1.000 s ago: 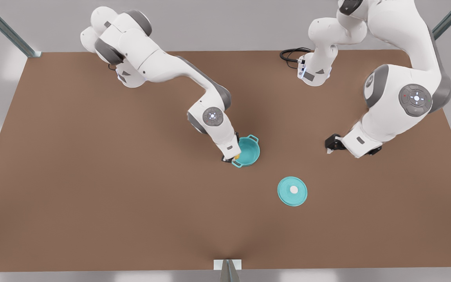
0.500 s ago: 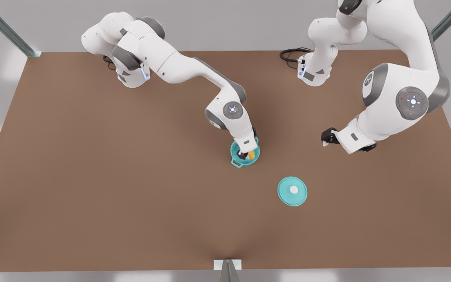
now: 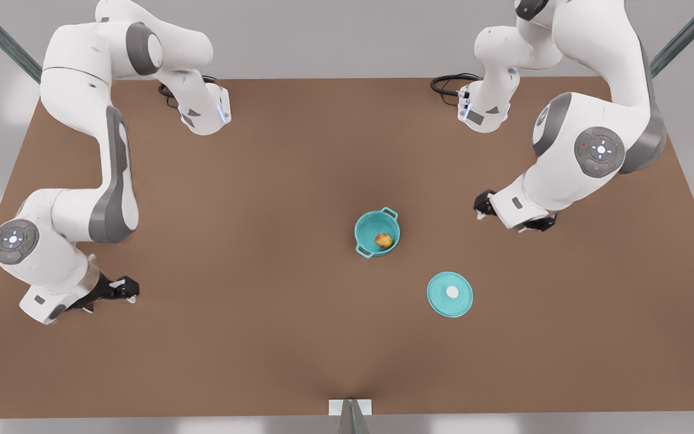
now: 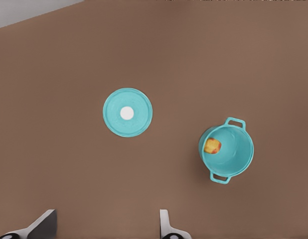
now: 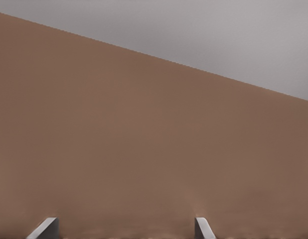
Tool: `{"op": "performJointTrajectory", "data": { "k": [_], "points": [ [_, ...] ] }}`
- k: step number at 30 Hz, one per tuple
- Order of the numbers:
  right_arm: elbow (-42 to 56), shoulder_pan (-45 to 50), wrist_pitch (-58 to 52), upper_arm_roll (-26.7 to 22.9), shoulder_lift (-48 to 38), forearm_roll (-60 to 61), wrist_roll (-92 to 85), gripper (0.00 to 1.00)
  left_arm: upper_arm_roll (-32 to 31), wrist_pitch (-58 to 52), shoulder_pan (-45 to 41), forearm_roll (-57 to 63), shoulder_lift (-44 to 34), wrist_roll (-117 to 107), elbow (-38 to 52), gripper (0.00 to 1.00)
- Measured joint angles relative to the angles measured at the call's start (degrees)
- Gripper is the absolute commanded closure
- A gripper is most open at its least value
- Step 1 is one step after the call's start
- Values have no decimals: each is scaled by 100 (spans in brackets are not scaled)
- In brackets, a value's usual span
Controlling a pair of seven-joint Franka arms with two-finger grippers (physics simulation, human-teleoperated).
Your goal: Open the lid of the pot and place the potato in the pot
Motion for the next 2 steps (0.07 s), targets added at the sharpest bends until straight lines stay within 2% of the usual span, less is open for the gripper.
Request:
{"op": "performJointTrajectory", "data": {
  "k": [1,2],
  "points": [
    [-1007,-61,23,-14,-759,96,49,0,9,11,35,6,3,2,-10,0],
    [-1542,-107,8,-27,-1229,202,125,0,14,19,49,18,3,3,-15,0]
  ]
}}
